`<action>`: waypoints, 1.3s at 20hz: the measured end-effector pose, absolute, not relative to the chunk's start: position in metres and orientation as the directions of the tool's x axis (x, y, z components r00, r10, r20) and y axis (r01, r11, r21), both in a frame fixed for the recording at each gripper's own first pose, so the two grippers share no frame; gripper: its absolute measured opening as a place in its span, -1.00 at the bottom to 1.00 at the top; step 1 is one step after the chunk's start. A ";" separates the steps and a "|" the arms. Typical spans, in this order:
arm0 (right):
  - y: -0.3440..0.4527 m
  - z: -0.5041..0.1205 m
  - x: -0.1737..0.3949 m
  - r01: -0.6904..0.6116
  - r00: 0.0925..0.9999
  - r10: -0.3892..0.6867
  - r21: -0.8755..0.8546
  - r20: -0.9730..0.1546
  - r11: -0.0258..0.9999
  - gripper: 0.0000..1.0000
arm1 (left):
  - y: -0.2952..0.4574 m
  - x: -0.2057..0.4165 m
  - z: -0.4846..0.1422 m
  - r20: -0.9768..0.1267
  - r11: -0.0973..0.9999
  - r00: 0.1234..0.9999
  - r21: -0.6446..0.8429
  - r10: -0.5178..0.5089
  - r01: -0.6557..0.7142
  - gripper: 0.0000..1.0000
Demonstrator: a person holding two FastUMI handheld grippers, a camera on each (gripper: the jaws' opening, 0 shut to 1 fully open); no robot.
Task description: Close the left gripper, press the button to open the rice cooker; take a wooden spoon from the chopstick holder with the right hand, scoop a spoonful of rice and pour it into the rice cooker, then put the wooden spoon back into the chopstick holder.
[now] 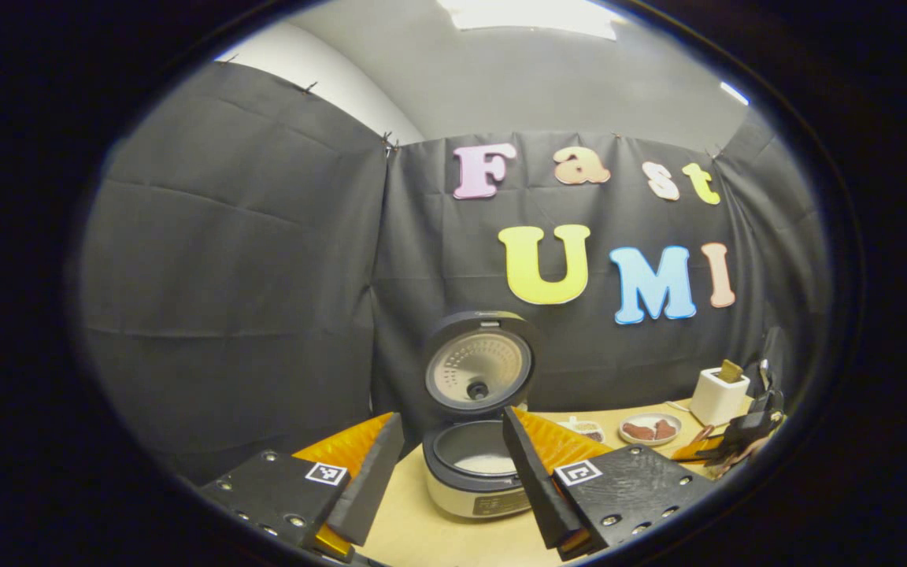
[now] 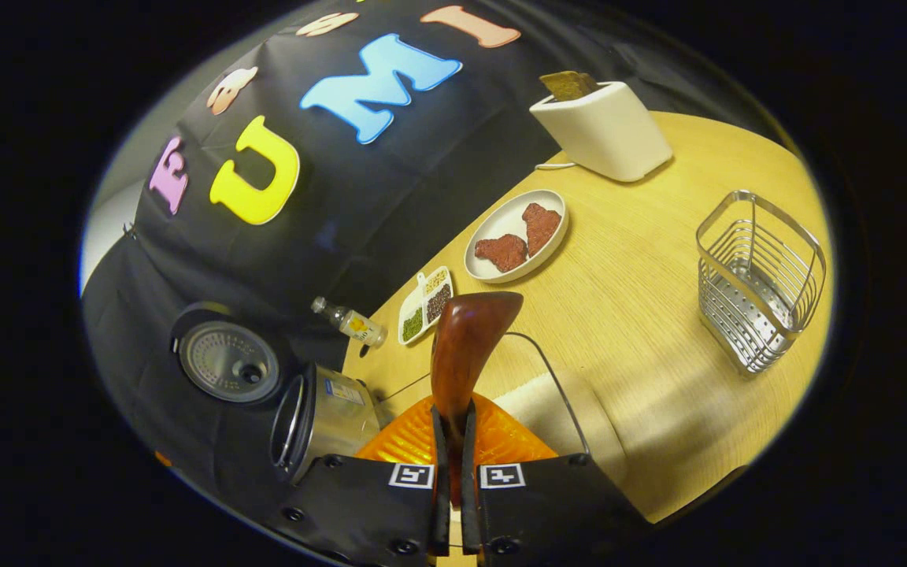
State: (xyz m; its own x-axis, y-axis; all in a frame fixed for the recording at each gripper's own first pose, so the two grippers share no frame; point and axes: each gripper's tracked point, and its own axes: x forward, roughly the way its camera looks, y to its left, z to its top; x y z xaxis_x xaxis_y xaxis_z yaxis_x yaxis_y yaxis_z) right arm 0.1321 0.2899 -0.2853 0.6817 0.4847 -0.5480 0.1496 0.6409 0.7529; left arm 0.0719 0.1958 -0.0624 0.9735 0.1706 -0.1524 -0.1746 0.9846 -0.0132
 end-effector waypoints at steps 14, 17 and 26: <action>0.293 -0.219 0.163 0.247 0.719 0.552 0.897 -0.423 0.366 -0.86 | 0.187 0.069 -0.064 -0.147 0.983 0.975 -0.046 0.167 -0.175 0.60; 0.313 -0.197 0.172 0.220 0.722 0.575 0.916 -0.385 0.336 -0.80 | 0.195 0.066 -0.070 -0.152 0.980 0.972 -0.051 0.182 -0.191 0.60; 0.390 -0.156 0.195 0.142 0.708 0.638 0.947 -0.301 0.289 -0.94 | 0.223 0.052 -0.083 -0.175 0.965 0.955 -0.062 0.241 -0.255 0.56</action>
State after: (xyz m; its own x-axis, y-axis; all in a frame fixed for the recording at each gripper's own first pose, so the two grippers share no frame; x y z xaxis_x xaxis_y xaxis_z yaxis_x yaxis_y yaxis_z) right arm 0.1949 0.3901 -0.1558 0.7084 0.6383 -0.3012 0.1425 0.2886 0.9468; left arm 0.0515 0.2226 -0.0830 0.9546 0.2413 -0.1748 -0.2552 0.9649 -0.0618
